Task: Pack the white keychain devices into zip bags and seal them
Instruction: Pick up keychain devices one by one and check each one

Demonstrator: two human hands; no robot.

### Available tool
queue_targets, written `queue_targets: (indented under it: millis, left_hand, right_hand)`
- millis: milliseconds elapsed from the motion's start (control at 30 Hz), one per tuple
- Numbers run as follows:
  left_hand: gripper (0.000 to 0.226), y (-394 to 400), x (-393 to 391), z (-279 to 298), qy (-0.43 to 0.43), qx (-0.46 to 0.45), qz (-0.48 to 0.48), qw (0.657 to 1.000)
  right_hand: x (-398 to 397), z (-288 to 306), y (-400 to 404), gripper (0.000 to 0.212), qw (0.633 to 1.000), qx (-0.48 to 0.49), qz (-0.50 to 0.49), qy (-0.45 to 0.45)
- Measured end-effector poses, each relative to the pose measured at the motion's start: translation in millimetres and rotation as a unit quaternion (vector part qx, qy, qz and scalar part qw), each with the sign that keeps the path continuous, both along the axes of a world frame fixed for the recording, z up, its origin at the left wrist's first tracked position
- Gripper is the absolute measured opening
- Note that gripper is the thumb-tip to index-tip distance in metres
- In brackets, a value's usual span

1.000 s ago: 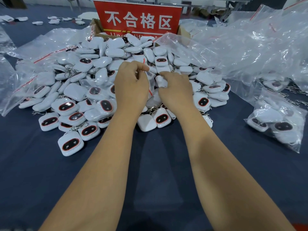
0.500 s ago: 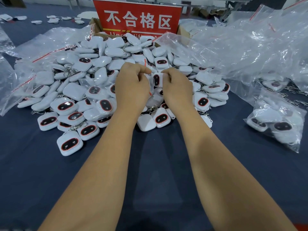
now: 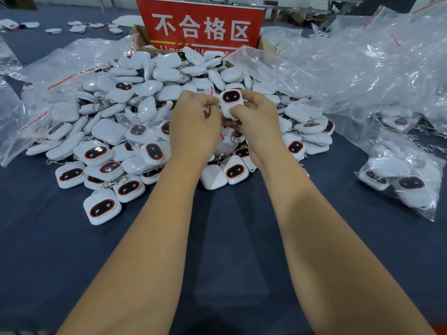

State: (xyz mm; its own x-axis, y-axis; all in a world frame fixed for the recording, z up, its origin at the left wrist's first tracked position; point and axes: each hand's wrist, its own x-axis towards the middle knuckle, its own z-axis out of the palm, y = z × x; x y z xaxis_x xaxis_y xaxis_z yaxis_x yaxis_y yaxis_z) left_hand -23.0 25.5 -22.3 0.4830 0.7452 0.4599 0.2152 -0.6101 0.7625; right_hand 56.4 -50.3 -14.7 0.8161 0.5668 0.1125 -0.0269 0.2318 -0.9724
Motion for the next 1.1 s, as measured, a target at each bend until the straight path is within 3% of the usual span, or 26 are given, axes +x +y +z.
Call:
queue_targets:
  millis: [367, 933, 1100]
  left_hand:
    - [0.027, 0.8, 2.3, -0.1, 0.010, 0.016, 0.001, 1.000]
    - [0.022, 0.5, 2.3, -0.7, 0.015, 0.016, -0.002, 1.000]
    - [0.022, 1.1, 3.0, -1.4, 0.015, 0.023, -0.001, 1.000]
  right_hand:
    - [-2.8, -3.9, 3.0, 0.030, 0.997, -0.055, 0.008, -0.050]
    - [-1.0, -0.8, 2.0, 0.027, 0.999, -0.023, 0.038, -0.008]
    - [-2.4, -2.6, 2.7, 0.025, 0.998, -0.029, 0.031, -0.034]
